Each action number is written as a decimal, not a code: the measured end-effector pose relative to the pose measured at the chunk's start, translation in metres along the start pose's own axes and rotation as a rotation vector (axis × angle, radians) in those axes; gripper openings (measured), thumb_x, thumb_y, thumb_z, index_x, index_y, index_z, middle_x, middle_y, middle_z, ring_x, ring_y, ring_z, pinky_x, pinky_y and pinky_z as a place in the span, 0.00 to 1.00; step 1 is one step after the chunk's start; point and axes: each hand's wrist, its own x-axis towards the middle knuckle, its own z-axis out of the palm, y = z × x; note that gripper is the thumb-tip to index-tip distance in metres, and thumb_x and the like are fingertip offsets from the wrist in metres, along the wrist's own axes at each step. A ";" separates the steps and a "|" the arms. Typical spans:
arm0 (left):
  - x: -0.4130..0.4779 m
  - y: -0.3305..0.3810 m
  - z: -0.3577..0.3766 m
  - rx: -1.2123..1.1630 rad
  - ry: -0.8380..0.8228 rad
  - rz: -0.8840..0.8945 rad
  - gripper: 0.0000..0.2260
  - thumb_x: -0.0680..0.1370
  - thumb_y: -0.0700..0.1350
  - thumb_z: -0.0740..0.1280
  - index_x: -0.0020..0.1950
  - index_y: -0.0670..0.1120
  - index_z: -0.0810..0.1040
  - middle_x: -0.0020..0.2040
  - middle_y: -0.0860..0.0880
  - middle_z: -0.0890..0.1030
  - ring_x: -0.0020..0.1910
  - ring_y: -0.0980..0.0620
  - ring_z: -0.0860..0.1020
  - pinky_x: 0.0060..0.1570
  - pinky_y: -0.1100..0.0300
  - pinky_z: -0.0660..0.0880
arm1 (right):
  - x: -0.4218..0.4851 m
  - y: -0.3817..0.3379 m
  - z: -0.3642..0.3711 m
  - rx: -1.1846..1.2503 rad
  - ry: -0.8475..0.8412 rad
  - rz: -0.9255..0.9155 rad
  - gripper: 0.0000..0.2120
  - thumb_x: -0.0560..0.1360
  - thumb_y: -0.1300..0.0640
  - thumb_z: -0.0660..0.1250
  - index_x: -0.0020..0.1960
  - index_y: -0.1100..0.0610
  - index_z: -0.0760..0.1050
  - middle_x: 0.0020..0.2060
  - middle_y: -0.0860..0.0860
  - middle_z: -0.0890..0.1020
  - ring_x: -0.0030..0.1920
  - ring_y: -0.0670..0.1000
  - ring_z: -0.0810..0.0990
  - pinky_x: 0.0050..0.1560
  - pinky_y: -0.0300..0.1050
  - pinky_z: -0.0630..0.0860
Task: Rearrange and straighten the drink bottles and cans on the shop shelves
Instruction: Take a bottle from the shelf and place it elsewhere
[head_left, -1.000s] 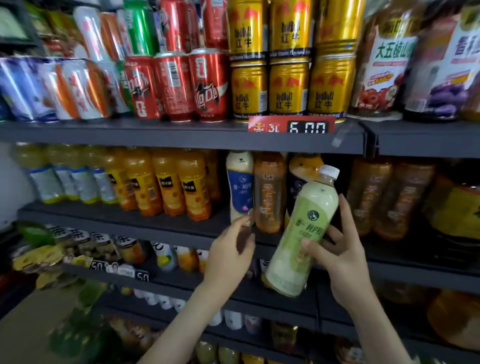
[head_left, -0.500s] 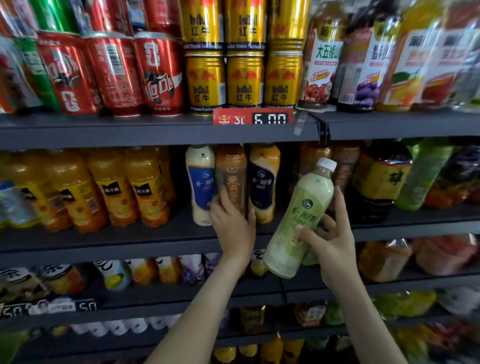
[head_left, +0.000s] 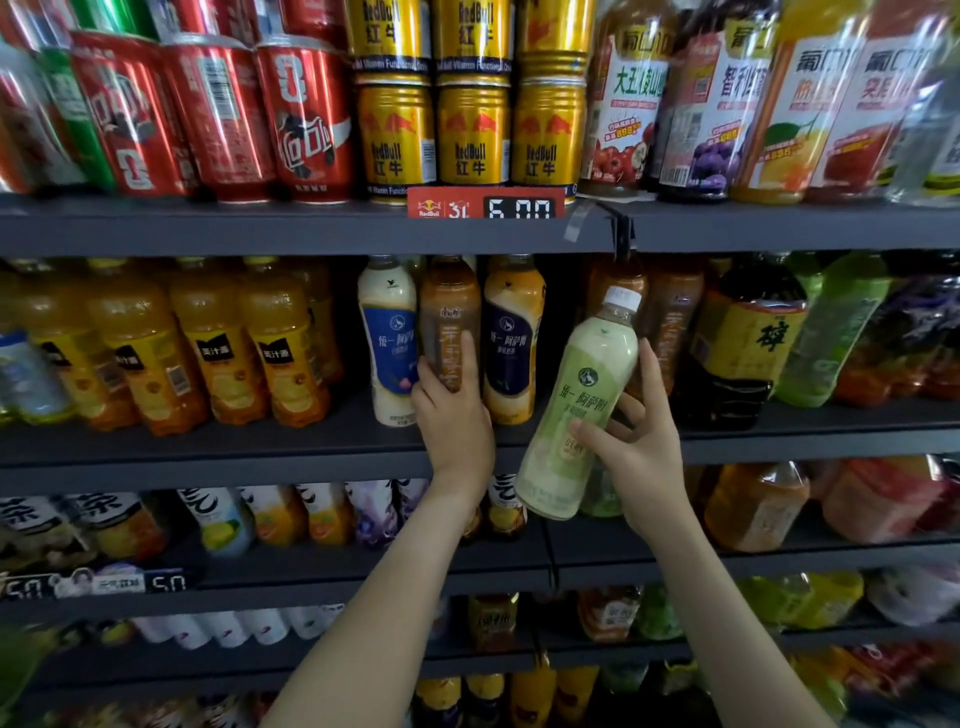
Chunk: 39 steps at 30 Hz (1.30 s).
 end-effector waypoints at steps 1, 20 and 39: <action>0.001 0.001 -0.001 -0.005 -0.002 -0.002 0.47 0.66 0.44 0.77 0.77 0.50 0.52 0.62 0.30 0.72 0.51 0.36 0.74 0.55 0.46 0.73 | 0.001 0.000 -0.001 0.008 -0.003 -0.001 0.45 0.71 0.72 0.70 0.74 0.37 0.54 0.53 0.48 0.82 0.54 0.51 0.83 0.50 0.47 0.82; 0.004 0.014 -0.012 -0.358 -0.001 -0.274 0.54 0.63 0.41 0.78 0.78 0.42 0.45 0.62 0.36 0.65 0.58 0.39 0.65 0.64 0.47 0.62 | 0.016 0.007 0.000 0.023 -0.086 -0.017 0.46 0.71 0.73 0.70 0.73 0.36 0.55 0.53 0.46 0.83 0.55 0.51 0.82 0.52 0.48 0.81; -0.004 -0.009 -0.042 -0.712 -0.149 -0.115 0.48 0.74 0.41 0.72 0.75 0.61 0.37 0.68 0.43 0.67 0.64 0.45 0.70 0.59 0.49 0.72 | 0.014 0.019 0.016 0.032 -0.037 -0.038 0.46 0.71 0.71 0.70 0.71 0.32 0.56 0.59 0.48 0.80 0.58 0.50 0.80 0.58 0.57 0.78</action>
